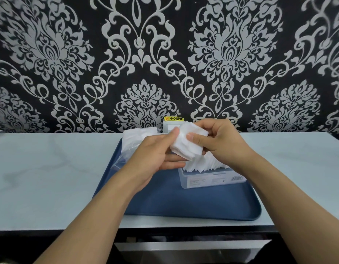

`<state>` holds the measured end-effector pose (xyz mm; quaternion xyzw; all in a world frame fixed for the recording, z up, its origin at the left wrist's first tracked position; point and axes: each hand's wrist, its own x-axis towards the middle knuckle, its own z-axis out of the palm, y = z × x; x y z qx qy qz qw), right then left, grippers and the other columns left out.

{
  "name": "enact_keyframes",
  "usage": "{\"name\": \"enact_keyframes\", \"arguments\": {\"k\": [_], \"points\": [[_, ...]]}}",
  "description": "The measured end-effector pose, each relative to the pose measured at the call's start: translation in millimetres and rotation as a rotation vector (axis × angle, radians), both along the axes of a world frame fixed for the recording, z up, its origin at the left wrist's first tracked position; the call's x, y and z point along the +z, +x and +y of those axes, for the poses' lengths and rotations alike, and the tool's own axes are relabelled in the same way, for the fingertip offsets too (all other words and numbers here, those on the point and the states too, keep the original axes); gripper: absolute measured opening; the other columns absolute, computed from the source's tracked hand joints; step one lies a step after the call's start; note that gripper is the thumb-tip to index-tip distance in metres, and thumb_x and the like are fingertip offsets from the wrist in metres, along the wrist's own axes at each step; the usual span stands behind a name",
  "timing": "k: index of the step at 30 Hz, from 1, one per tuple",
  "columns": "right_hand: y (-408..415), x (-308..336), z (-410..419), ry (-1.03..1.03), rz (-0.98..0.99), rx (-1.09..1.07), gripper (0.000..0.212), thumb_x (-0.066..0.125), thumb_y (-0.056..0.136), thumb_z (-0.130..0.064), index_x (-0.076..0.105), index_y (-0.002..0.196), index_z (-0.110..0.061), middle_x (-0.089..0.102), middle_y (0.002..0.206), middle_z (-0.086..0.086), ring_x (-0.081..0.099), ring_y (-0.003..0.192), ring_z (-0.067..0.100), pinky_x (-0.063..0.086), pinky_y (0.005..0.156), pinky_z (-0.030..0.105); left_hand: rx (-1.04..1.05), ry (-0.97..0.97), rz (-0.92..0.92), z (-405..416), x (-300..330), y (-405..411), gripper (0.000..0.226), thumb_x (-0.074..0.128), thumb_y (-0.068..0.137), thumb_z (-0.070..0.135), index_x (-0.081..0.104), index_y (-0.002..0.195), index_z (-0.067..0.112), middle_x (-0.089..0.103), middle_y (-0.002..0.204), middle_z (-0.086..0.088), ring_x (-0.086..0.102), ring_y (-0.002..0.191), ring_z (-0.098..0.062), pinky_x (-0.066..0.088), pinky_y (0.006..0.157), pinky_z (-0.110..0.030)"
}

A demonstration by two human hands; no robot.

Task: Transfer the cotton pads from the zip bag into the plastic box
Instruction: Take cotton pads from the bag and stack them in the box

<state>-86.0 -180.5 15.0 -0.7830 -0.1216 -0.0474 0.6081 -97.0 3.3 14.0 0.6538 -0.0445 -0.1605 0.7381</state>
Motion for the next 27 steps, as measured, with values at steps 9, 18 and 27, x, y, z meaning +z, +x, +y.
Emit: {"name": "enact_keyframes", "arguments": {"k": [9, 18, 27], "points": [[0, 0, 6, 0.383, 0.108, -0.111, 0.042, 0.086, 0.064, -0.017, 0.073, 0.103, -0.007, 0.069, 0.100, 0.020, 0.069, 0.084, 0.024, 0.057, 0.068, 0.031, 0.022, -0.149, 0.040, 0, 0, 2, 0.026, 0.054, 0.102, 0.014, 0.066, 0.117, -0.003, 0.076, 0.107, -0.019, 0.077, 0.092, -0.028, 0.063, 0.073, -0.029], [-3, 4, 7, 0.542, 0.107, -0.148, 0.012, 0.078, 0.074, -0.004, 0.074, 0.084, -0.008, 0.068, 0.084, 0.011, 0.066, 0.070, 0.020, 0.055, 0.058, 0.026, 0.082, -0.083, -0.001, -6, -2, 4, 0.018, 0.053, 0.102, 0.010, 0.069, 0.106, 0.002, 0.078, 0.101, -0.016, 0.077, 0.084, -0.022, 0.063, 0.071, -0.026], [-7, 10, 5, 0.496, 0.042, -0.253, 0.001, 0.075, 0.082, -0.008, 0.075, 0.082, -0.007, 0.073, 0.086, 0.009, 0.067, 0.078, 0.020, 0.055, 0.070, 0.034, 0.137, -0.106, 0.017, -9, -1, 2, 0.017, 0.055, 0.100, 0.009, 0.071, 0.096, 0.006, 0.079, 0.093, -0.011, 0.078, 0.081, -0.022, 0.063, 0.070, -0.026]]}}
